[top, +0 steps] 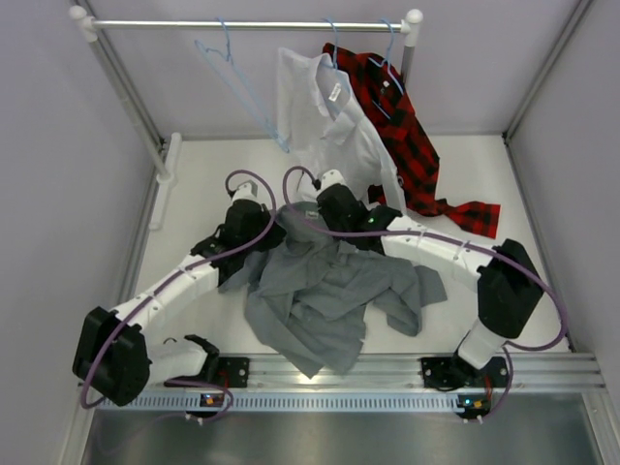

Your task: Place the shirt on the hanger

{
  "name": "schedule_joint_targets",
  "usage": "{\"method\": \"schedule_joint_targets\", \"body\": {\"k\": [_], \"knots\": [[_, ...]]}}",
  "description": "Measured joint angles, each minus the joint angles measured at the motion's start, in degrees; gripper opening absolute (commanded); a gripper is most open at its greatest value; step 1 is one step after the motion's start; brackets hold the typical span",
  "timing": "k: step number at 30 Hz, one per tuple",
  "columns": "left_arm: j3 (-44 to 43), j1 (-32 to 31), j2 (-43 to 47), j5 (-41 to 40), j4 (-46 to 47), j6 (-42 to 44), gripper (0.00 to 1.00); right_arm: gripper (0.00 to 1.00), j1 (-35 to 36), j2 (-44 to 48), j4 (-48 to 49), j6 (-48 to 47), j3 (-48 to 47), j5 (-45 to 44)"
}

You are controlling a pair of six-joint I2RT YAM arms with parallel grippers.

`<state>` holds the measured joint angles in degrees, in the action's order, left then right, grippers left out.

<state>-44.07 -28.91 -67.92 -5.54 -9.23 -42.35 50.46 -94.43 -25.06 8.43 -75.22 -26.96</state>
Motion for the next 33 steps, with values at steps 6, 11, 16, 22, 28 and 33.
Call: {"method": "schedule_joint_targets", "body": {"k": [6,11,16,22,28,33], "knots": [[0.00,0.04,-3.65,2.43,2.32,0.04,0.00,0.54,0.02,1.36,-0.44,-1.33,0.63,5.51],[0.02,0.04,-4.81,3.89,3.26,0.26,0.00,0.62,0.07,9.77,-0.87,-0.90,-0.61,11.76],[0.76,0.04,-5.01,6.38,5.35,0.50,0.00,0.80,0.02,14.75,-0.68,-2.47,-8.46,17.62],[1.31,0.09,-4.85,6.80,6.05,0.50,0.00,0.84,-3.63,8.72,-1.79,-6.05,-25.00,27.12],[1.44,0.09,-4.61,7.08,6.19,0.57,0.00,0.82,-5.57,-6.16,-7.06,-10.51,-44.19,32.52],[1.44,0.09,-4.74,8.31,6.21,0.76,0.00,0.79,-5.66,-16.46,-10.23,-13.97,-54.60,32.52]]}}
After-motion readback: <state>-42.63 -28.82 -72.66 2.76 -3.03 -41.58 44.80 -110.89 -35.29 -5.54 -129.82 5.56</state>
